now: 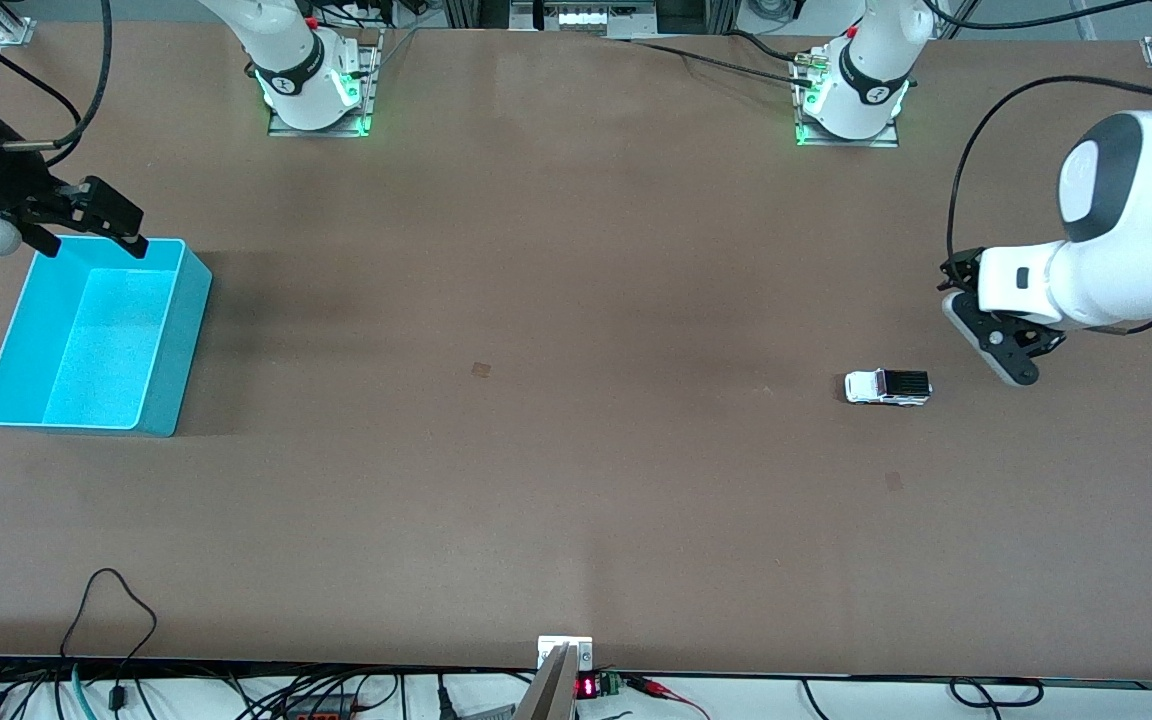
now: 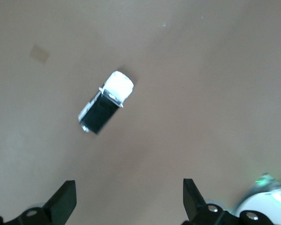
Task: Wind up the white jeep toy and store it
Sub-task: 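Move the left gripper over the white toy jeep, then lower the left gripper and close it on the jeep's body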
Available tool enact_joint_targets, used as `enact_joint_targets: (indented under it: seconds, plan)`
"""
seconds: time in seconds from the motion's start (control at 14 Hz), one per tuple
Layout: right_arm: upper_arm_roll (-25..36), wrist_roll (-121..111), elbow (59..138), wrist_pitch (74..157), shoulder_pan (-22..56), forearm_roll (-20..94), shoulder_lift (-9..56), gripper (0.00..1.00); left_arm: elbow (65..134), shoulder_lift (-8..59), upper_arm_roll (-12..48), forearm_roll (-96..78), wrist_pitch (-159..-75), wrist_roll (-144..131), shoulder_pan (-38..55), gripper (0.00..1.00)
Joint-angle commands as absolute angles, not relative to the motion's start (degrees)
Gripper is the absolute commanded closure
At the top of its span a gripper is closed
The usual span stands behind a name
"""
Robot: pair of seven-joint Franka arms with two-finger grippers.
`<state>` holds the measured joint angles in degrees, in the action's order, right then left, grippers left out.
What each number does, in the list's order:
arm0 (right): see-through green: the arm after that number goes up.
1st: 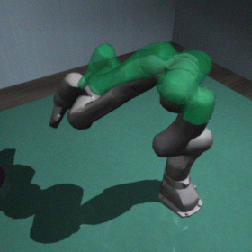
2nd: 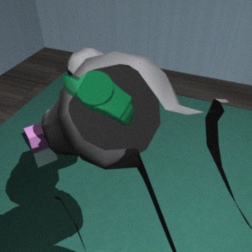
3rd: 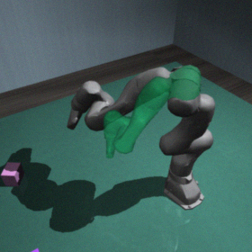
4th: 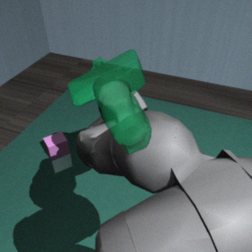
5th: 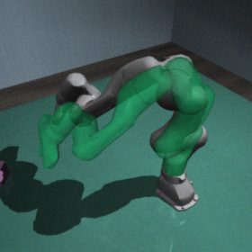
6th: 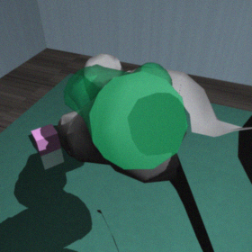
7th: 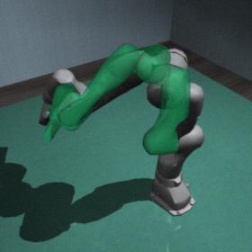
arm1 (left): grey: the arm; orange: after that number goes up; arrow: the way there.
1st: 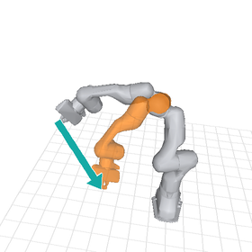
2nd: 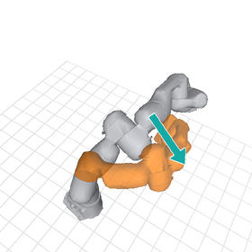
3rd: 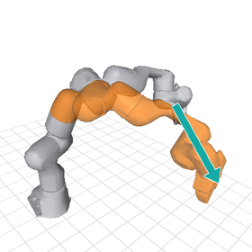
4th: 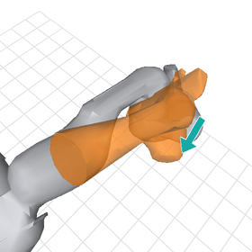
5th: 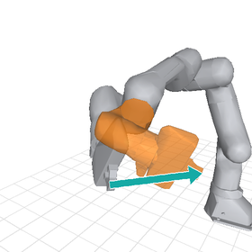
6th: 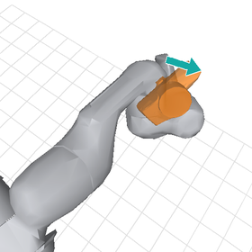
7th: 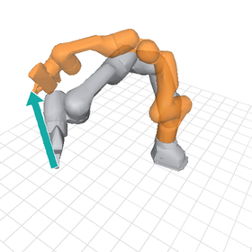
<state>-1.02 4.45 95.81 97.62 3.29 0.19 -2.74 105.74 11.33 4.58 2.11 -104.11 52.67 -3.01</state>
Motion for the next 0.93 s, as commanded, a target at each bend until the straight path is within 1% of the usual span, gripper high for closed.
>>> enact_joint_targets:
  seconds: [0.0, 0.14, 0.29, 0.43, 0.71, 0.86]
  plan:
    - [-0.97, 3.52, 94.66, 96.5, 3.52, 1.06, -2.64, 0.0, 111.95, 11.42, 4.66, 3.16, -113.61, 61.94, -3.43, 0.0]
    - [-0.97, 3.52, 94.66, 95.63, 3.43, 0.97, -2.64, 0.0, 113.55, 13.96, 4.66, 3.25, -119.33, 69.04, -3.43, 0.0]
    - [-0.97, 3.52, 94.66, 95.01, 3.52, 0.97, -2.64, 0.0, 113.55, 18.52, 4.66, 3.16, -125.04, 77.13, -4.04, 0.0]
    - [-0.97, 3.6, 94.66, 95.01, 3.52, 0.97, -2.64, 0.0, 113.73, 21.52, 4.57, 3.25, -129.27, 81.8, -4.39, 0.0]
    - [-0.97, 3.6, 94.66, 95.01, 3.52, 0.97, -2.64, 0.0, 118.73, 24.17, 4.48, 3.25, -141.48, 86.48, -5.45, 0.0]
    - [-0.97, 3.78, 94.66, 95.01, 3.52, 1.05, -2.64, 0.0, 120.49, 24.43, 4.57, 3.25, -144.22, 86.48, -5.45, 0.0]
